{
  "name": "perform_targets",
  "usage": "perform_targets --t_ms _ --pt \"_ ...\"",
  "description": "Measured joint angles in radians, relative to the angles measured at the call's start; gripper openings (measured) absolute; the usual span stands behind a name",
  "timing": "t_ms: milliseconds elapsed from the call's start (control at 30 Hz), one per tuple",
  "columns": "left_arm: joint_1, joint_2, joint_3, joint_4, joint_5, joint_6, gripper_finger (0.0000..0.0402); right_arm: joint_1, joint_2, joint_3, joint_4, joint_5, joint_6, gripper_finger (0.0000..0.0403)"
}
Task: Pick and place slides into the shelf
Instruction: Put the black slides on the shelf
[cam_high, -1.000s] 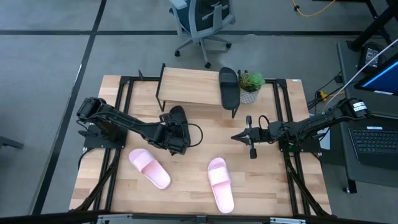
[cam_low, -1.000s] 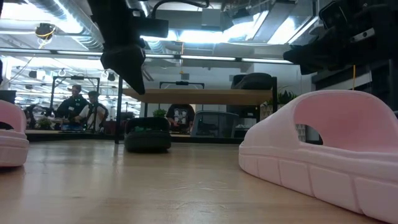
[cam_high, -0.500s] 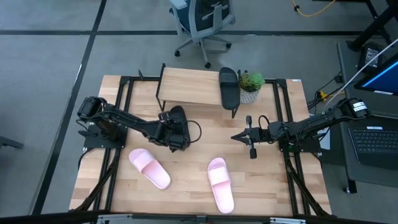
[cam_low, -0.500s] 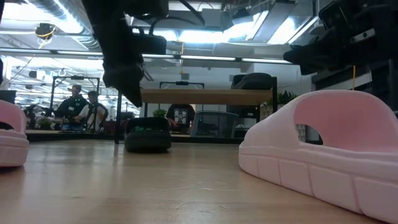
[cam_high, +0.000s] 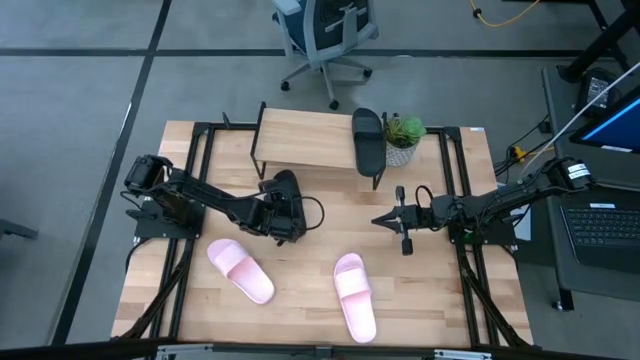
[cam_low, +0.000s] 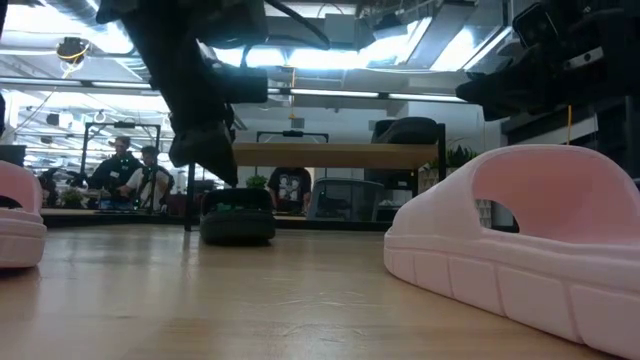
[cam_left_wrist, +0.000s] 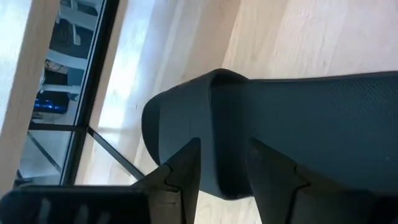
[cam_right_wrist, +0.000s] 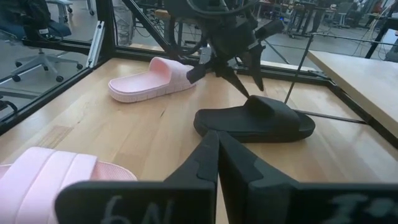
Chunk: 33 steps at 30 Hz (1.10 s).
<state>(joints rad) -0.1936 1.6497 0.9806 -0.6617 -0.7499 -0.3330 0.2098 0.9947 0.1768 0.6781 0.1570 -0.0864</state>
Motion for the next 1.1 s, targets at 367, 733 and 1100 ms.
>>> perform_targets --t_ms 367,733,1100 --pt "0.043 0.0 0.0 0.005 0.013 -0.023 0.0118 0.0 0.0 0.0 0.0 0.0 -0.001 0.0015" --pt "0.058 0.0 0.0 0.028 0.015 -0.023 0.0118 0.0 0.0 0.0 0.0 0.0 -0.001 0.0016" --pt "0.055 0.0 -0.05 0.094 0.015 -0.002 0.0118 0.0 0.0 0.0 0.0 0.0 -0.001 0.0016"
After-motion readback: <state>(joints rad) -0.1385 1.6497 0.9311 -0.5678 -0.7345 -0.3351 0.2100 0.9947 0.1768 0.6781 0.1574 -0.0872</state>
